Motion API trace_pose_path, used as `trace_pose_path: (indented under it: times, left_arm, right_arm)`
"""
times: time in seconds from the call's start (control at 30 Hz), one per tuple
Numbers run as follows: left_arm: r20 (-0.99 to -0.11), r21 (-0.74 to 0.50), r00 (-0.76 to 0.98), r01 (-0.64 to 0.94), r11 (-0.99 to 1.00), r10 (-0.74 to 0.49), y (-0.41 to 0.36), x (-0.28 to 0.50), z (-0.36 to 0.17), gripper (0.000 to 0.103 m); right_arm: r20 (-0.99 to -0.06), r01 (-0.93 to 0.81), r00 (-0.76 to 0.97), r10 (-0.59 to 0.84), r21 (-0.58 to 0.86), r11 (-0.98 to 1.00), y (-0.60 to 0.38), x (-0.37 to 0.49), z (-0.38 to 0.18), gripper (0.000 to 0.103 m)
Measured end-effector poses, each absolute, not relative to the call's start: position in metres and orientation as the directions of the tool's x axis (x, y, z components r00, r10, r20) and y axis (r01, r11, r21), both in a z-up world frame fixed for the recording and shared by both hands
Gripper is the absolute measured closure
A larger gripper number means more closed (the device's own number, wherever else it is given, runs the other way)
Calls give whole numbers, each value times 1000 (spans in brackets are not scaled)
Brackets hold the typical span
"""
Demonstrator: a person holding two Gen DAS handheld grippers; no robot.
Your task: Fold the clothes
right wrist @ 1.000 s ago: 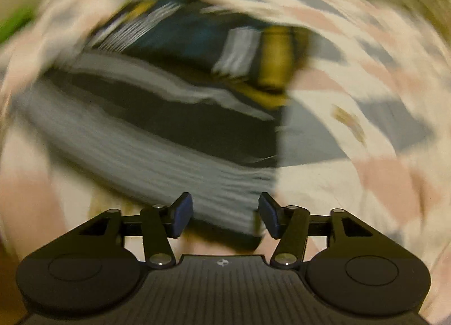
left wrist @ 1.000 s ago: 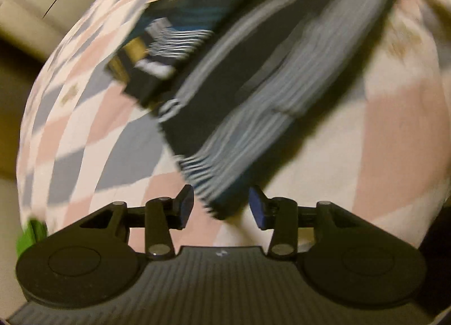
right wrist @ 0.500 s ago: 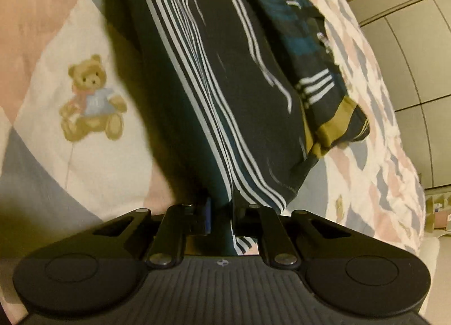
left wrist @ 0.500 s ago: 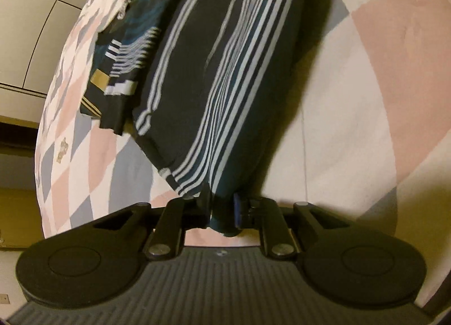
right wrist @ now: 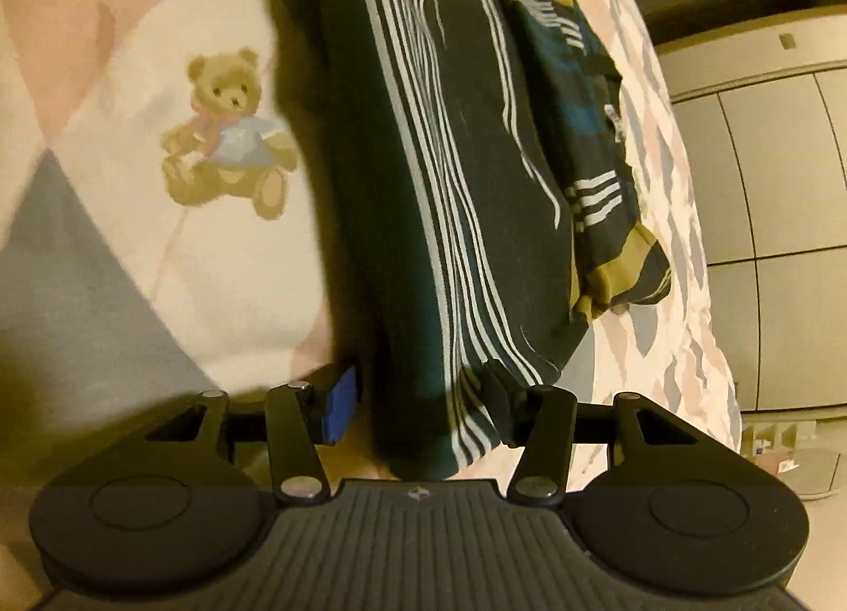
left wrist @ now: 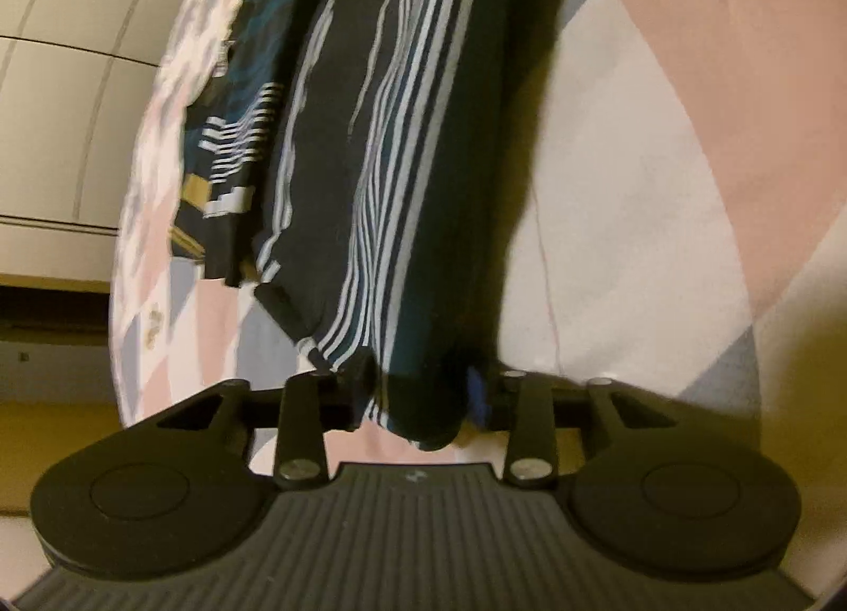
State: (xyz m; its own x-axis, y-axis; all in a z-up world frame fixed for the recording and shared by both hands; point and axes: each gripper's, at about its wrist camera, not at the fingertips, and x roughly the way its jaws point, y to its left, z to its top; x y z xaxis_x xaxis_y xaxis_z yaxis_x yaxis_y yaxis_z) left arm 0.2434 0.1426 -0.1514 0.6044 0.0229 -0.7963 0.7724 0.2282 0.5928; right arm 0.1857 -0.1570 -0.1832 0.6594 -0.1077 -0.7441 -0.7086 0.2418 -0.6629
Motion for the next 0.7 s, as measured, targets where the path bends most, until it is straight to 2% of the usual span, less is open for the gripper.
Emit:
trace_pose_path:
  times: [0.03,0.13,0.2,0.3,0.4,0.57,0.67,0.7]
  left_arm:
    - [-809,573,588,781,248,16,144,250,-146,85]
    - [-843,510,537,804,306,-6,148,270,-128,90]
    - [-864,466,503,816,343,-22,151,284,-117,91]
    - [-890,398,453,827,398,-51,155,306,-98,91]
    - [-891,353,445,805,476,-92,158,354,-69,91]
    - [-885,296,451,738,607,-117,156,459,-51,91]
    - [-902,236,418,685,689,-107,154,528,-65,89]
    - [-913,207,395,661,721,-99,154,547,-73,85]
  right_arm:
    - [-752,-715,649,-114,-655,246,-158,190,-184,59]
    - [-826,-764,555,-95,-552,334,-166,208,-171,85]
    - [-877,-783,476,-68,-458,421,-172,229,-151,92]
    - [-935,-797,356,-5,-306,521,-187,264,-120,95]
    - [-952,-769,297,72,-194,609,-206,309,-85,95]
    - [-940,-720,309,146,-131,681,-225,405,-49,95]
    - [-938,-684,312,153,-110,722,-233,469,-58,95]
    - [-939,-666,310,151,-101,739,-236,490,-63,95]
